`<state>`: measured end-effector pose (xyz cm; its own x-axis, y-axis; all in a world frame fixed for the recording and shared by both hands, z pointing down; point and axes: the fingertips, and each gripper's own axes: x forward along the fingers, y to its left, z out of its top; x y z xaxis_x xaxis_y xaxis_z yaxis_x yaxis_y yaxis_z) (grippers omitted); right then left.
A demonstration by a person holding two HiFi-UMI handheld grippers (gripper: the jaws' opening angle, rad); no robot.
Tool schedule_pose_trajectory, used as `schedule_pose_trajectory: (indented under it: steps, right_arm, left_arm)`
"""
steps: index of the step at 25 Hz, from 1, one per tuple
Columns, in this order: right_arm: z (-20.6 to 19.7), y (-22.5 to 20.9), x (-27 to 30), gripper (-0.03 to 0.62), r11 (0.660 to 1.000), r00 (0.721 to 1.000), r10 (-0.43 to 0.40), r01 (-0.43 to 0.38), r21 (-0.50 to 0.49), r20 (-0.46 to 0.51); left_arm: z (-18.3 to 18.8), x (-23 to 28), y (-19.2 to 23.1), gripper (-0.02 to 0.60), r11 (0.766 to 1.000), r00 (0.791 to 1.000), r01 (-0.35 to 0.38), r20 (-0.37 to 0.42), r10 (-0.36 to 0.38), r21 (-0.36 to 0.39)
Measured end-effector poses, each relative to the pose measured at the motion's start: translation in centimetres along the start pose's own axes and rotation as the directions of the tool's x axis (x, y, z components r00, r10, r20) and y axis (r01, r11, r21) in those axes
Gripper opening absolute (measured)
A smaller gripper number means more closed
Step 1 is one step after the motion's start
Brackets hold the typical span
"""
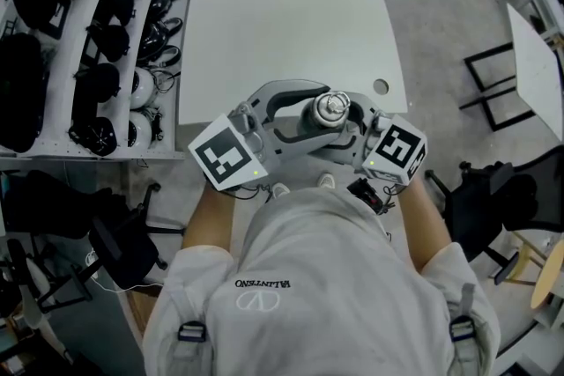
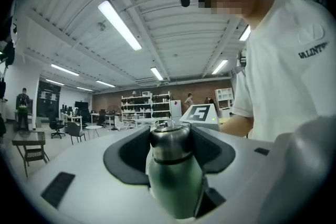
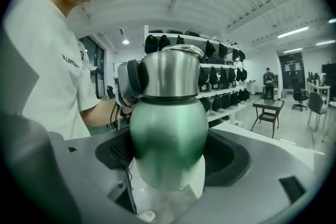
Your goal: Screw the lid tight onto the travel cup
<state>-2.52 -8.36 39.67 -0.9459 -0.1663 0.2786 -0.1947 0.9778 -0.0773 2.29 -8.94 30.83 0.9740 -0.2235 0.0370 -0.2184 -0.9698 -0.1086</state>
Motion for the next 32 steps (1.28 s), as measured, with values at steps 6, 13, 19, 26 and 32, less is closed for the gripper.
schedule_pose_trajectory:
  steps: [6, 13, 19, 26, 32]
  right_arm:
    - [-1.2, -3.6, 0.3, 0.385, 0.969, 0.960, -0.243, 0.233, -0.085, -0.140]
    - [-2.1, -5.7, 0.9, 0.386, 0.892, 0.870, -0.451, 0.432, -0.133, -0.201]
    - [-2.3, -6.2, 0.7, 0.387, 0.864, 0.840, -0.503, 0.488, -0.125, -0.204]
    - [-2.3, -4.7, 0.6, 0.385, 0.939, 0.929, -0.342, 0.343, -0.021, -0.144]
    - [-0.7, -2.5, 0.2, 0.385, 0.989, 0.988, -0.148, 0.148, -0.004, -0.044]
  left_arm:
    - [-1.7, 0.3, 2.3, 0.264, 0.969, 0.959, -0.231, -0.147, 0.242, 0.092]
    - [-3.7, -0.2, 5.1, 0.308, 0.835, 0.814, -0.549, -0.253, 0.524, -0.035]
    - [-3.6, -0.1, 4.8, 0.259, 0.825, 0.807, -0.565, -0.233, 0.543, -0.035]
    - [-3.4, 0.4, 4.2, 0.256, 0.915, 0.902, -0.401, -0.199, 0.383, -0.053]
    - [-1.0, 0.9, 2.3, 0.255, 0.973, 0.965, -0.229, -0.131, 0.228, 0.005]
